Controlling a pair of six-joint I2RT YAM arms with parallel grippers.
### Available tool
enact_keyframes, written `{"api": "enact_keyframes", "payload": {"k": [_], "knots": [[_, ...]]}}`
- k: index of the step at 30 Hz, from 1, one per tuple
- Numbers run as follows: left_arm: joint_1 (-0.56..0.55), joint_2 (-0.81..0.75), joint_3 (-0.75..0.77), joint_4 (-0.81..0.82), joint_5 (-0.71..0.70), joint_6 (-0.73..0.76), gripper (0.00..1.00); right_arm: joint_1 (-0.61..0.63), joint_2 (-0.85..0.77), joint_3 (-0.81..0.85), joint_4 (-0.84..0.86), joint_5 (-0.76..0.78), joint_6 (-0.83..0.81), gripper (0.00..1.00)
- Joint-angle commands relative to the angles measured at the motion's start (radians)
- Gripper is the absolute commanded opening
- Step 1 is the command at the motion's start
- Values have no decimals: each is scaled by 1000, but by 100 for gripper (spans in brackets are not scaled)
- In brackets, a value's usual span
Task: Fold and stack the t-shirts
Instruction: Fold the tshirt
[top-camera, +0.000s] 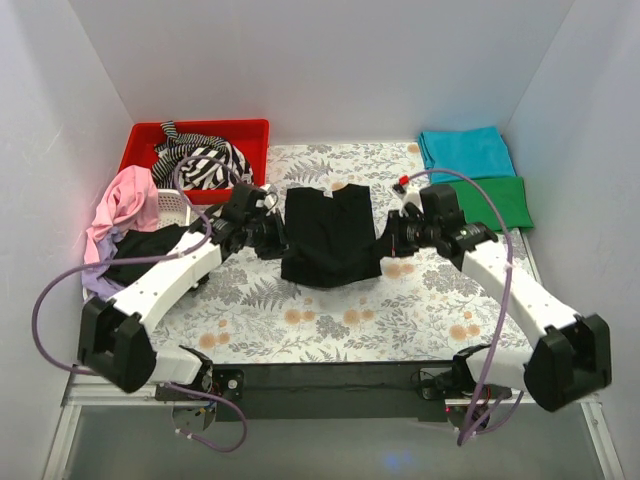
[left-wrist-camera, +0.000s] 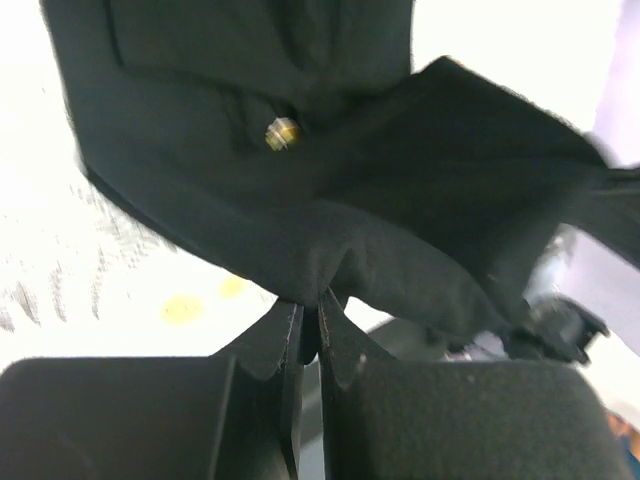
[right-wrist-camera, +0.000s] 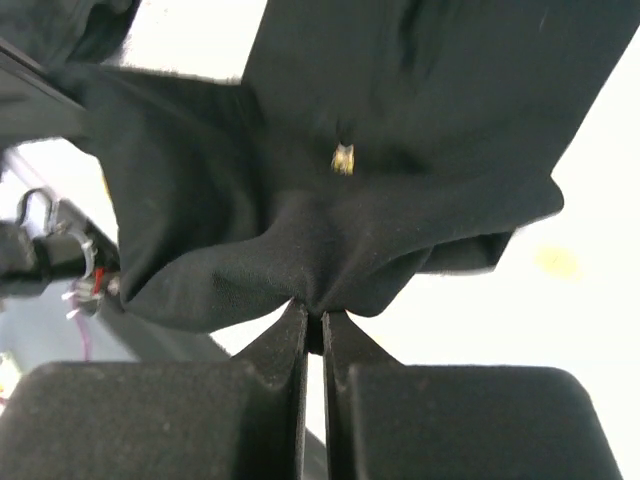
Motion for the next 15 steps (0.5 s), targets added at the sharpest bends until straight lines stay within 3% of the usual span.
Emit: {"api": "enact_keyframes", "payload": {"k": [1,15], "knots": [[16,110,109,43,-65,61,0,-17,138,180,32,57,-107,1],[212,550,527,146,-27,162,0,-126,666,662,52,-87,-166,1]]}}
